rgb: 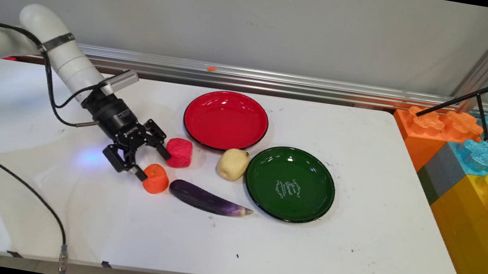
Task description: Place the picked object on the table
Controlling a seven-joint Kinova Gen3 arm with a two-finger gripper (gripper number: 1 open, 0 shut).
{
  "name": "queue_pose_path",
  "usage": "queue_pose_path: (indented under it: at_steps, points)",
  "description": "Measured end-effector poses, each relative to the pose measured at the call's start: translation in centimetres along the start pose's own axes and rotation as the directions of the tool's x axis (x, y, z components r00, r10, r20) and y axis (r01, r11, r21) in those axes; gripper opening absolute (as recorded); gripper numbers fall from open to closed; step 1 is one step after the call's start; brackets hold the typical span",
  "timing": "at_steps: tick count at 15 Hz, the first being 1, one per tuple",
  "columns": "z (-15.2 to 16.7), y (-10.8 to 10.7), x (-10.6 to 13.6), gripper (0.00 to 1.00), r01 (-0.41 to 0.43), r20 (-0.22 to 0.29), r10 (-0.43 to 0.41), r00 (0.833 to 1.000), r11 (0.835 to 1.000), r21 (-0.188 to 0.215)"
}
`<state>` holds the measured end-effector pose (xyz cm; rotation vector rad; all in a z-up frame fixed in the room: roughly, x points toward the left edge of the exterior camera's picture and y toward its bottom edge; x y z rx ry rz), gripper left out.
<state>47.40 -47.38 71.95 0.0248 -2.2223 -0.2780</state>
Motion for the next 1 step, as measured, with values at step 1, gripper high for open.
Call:
queue_pose_path:
  at_steps: [1]
  points:
    - [0.00, 0.00, -0.15, 1.00, 0.001, 0.002, -0.001, 1.000, 1.000, -0.001]
